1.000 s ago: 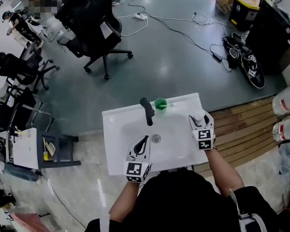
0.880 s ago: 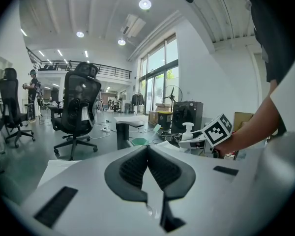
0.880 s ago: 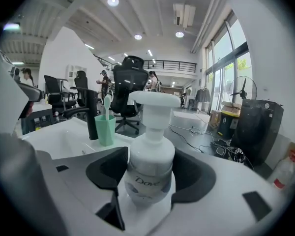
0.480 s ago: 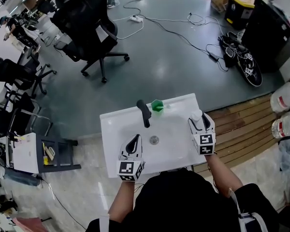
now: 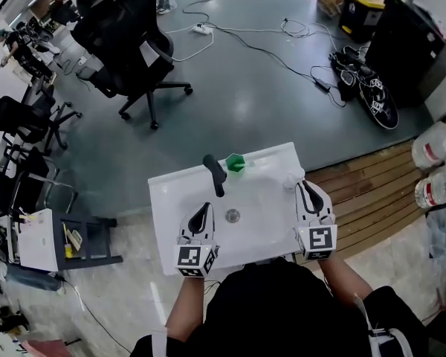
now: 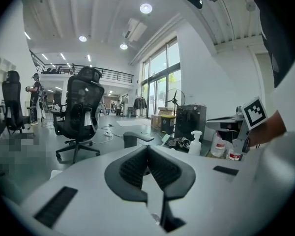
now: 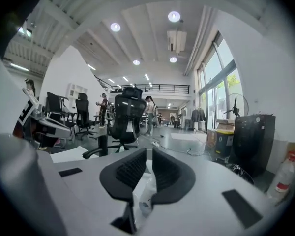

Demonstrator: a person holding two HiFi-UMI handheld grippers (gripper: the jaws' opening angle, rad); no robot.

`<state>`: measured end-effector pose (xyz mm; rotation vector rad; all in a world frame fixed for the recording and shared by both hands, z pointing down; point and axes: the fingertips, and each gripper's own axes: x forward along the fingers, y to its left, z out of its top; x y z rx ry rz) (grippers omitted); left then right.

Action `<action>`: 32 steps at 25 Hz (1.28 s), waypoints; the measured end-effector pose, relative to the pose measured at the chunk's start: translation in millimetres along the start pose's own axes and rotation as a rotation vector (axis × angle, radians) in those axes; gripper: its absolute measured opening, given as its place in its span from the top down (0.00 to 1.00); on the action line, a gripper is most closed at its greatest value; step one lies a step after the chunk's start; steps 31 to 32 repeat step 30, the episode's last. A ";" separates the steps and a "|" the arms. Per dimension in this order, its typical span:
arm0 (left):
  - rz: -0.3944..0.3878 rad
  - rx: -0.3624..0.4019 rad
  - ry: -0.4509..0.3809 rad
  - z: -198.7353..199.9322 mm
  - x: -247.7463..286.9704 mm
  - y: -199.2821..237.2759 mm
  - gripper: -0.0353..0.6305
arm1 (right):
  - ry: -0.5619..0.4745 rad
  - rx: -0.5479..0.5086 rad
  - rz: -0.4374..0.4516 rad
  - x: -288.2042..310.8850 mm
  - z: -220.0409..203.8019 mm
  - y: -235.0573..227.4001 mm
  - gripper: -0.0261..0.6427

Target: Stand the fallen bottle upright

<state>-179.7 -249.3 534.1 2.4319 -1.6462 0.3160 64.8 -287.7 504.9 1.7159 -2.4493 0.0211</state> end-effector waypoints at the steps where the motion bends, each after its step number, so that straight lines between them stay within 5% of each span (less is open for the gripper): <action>1: -0.007 -0.001 -0.001 2.5 1.4 -3.0 0.92 | -0.033 0.008 -0.013 -2.2 11.4 -1.1 0.91; 8: 0.000 -0.037 -0.054 35.8 2.0 -9.8 0.92 | -0.132 -0.001 0.081 -3.0 68.0 20.2 0.94; 16: 0.033 0.023 -0.101 50.4 -3.3 -13.0 0.92 | -0.084 -0.032 0.148 7.0 56.5 34.7 0.94; 32: 0.032 0.028 -0.097 51.2 -1.9 -19.7 0.92 | -0.050 -0.034 0.135 8.9 48.0 29.0 0.94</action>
